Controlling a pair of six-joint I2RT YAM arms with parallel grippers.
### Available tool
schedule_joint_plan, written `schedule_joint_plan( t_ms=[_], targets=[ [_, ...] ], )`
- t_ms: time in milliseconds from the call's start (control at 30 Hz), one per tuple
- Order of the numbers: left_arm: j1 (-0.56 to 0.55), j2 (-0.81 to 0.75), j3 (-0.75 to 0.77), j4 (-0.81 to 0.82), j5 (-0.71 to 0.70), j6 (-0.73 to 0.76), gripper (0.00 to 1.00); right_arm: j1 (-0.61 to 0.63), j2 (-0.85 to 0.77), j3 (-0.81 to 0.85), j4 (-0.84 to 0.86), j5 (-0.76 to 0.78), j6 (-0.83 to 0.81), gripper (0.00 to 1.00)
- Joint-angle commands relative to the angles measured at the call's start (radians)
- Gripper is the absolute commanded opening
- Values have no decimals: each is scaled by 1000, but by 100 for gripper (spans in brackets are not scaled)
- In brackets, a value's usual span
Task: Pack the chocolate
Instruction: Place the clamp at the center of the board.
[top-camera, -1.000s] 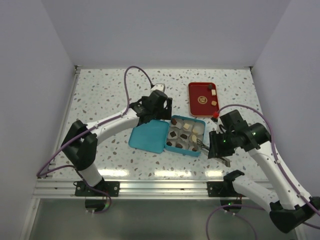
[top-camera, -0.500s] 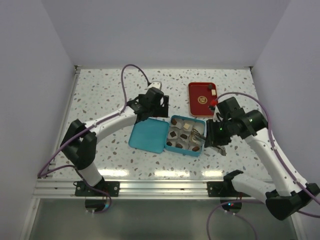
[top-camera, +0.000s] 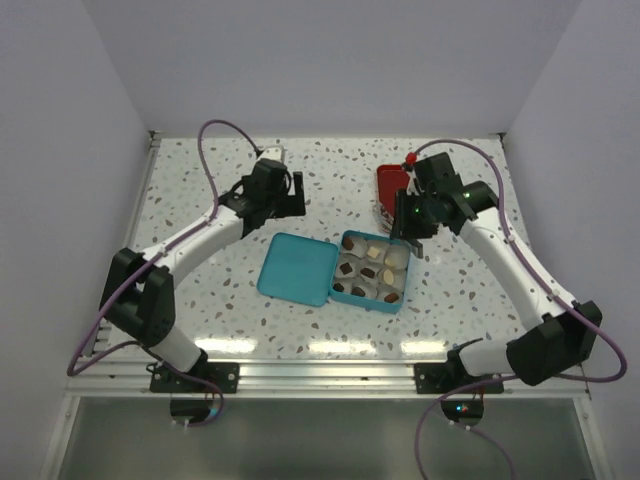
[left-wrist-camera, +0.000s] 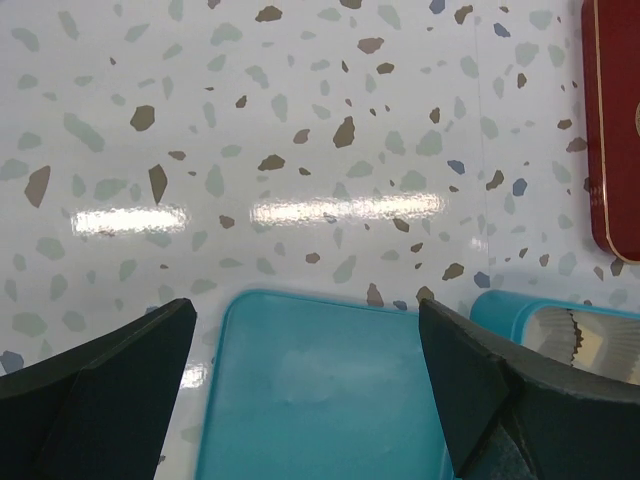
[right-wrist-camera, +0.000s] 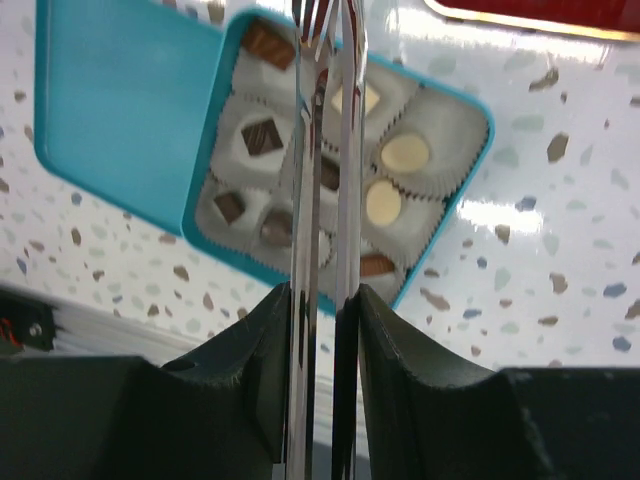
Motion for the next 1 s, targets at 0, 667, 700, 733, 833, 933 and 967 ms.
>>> schedule_joint_plan(
  t_ms=[0, 667, 700, 733, 833, 933, 967],
  targets=[
    [41, -57, -43, 82, 42, 32, 100, -44, 55, 54, 213, 21, -17, 33],
    [87, -141, -157, 156, 66, 127, 100, -407, 230, -18, 416, 1, -129, 31],
    [87, -138, -158, 154, 70, 127, 100, -468, 223, -21, 416, 1, -136, 31],
    [87, -135, -160, 154, 79, 126, 100, -491, 217, -27, 414, 2, -142, 31],
    [87, -126, -169, 167, 95, 123, 100, -570, 198, -59, 426, 1, -144, 31],
    [87, -124, -180, 181, 110, 120, 100, -611, 206, -81, 448, -4, -141, 31],
    [87, -123, -180, 181, 113, 121, 100, -617, 213, -82, 453, 1, -141, 31]
  ],
)
